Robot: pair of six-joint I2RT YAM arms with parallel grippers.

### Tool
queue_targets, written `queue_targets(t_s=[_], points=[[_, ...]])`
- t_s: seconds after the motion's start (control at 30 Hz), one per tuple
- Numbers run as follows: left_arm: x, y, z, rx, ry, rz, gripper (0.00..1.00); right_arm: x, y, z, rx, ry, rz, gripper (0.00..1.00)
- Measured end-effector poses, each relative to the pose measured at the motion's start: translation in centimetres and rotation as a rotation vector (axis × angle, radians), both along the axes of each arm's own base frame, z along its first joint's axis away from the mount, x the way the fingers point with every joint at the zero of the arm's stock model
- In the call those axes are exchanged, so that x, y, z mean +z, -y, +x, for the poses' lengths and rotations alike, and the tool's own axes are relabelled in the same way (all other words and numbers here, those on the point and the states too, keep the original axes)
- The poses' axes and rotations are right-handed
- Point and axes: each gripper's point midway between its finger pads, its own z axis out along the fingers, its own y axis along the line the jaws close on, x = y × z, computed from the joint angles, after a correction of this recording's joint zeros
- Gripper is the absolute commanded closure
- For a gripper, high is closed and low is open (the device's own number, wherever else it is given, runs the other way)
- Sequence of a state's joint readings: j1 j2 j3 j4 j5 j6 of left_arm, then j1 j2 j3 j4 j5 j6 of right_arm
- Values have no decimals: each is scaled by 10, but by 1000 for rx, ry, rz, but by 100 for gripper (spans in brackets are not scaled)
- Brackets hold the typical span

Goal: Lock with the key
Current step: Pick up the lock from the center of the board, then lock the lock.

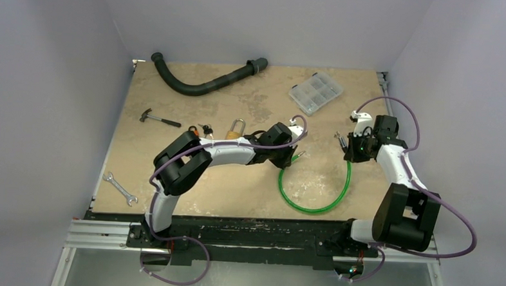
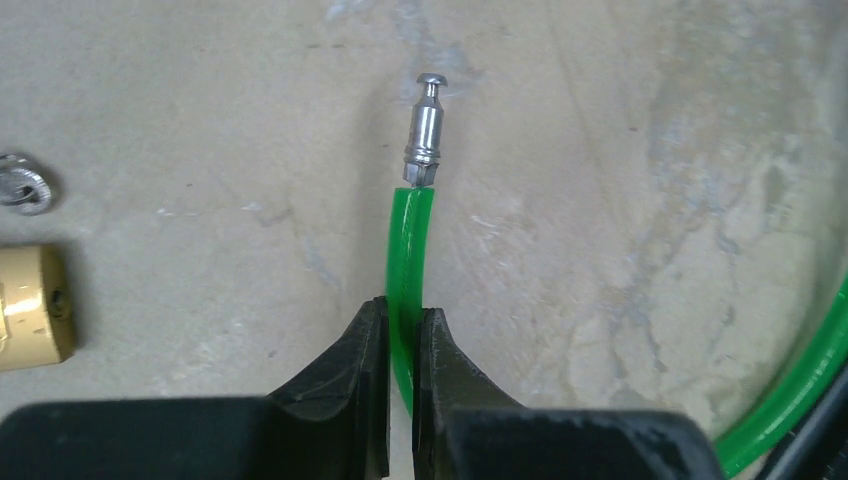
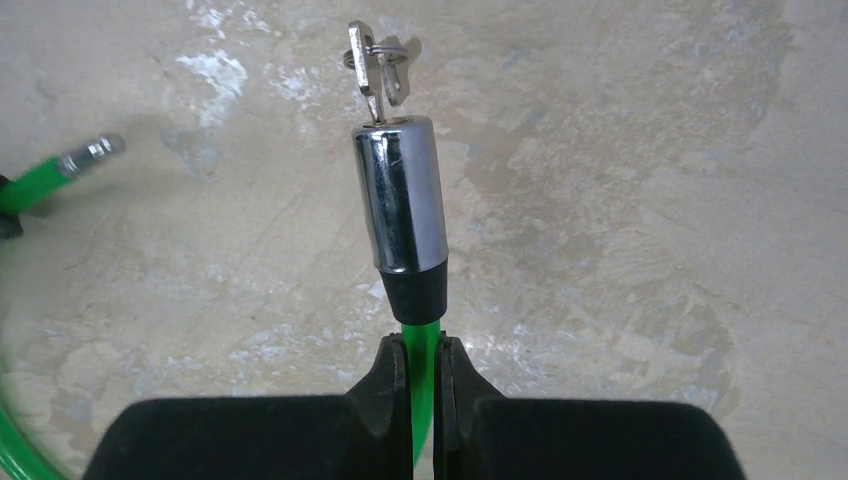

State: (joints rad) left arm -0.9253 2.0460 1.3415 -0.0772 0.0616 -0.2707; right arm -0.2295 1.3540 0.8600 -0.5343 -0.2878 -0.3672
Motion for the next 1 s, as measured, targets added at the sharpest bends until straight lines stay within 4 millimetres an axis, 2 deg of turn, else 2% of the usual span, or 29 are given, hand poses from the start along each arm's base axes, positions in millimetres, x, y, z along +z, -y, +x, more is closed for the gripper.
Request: queue_targets(t_s=[0.13,0.3,0.37,0.73,1.0], points=[[20,13,-13,-69,-16,-76,100,3,-11,1,20,11,60,100],[52,25,-15,-110,13,-165,100,8,-24,3,44,23,129,100],[59,27,-16,-123,18,-185,100,11,-30,3,62,31,160,100],[64,31,-22,-176,17,-204,100,31,-67,0,179,68,335,100],[94,31,-20,-194,71,-251,100,39,-89,-4,261,80,361,100]])
